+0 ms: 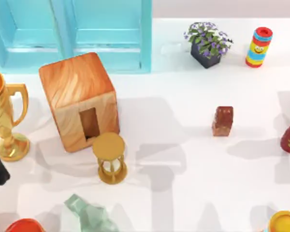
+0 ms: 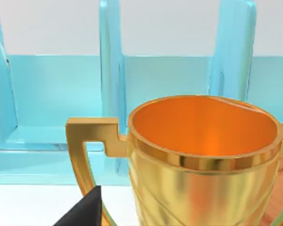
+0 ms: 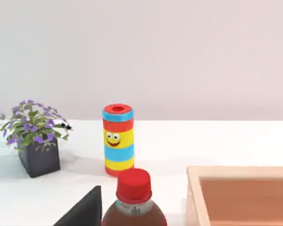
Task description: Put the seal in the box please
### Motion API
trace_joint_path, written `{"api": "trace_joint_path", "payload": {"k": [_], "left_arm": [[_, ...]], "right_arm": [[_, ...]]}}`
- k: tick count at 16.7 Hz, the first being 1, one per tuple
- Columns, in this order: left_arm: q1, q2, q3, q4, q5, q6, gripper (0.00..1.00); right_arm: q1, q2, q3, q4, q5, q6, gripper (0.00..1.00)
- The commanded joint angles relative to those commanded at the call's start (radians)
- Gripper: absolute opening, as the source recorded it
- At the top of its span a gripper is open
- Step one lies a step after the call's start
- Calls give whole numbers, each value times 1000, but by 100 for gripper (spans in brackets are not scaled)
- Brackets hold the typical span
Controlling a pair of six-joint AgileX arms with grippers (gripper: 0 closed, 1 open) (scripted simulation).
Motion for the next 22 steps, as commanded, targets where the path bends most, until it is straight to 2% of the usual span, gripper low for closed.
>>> {"api": "trace_joint_path", "payload": {"k": [4,8,15,22], "left_arm": [[0,0,0,0,0,0,100],[0,0,0,0,0,0,100],[0,0,0,0,0,0,100],[0,0,0,0,0,0,100]], "right_arm": [[-4,29,30,-28,-1,8,100],[-21,212,214,-185,0,51,100],[-3,895,869,-644,7,166,100],[136,1544,1470,-1034,9,273,100]]}}
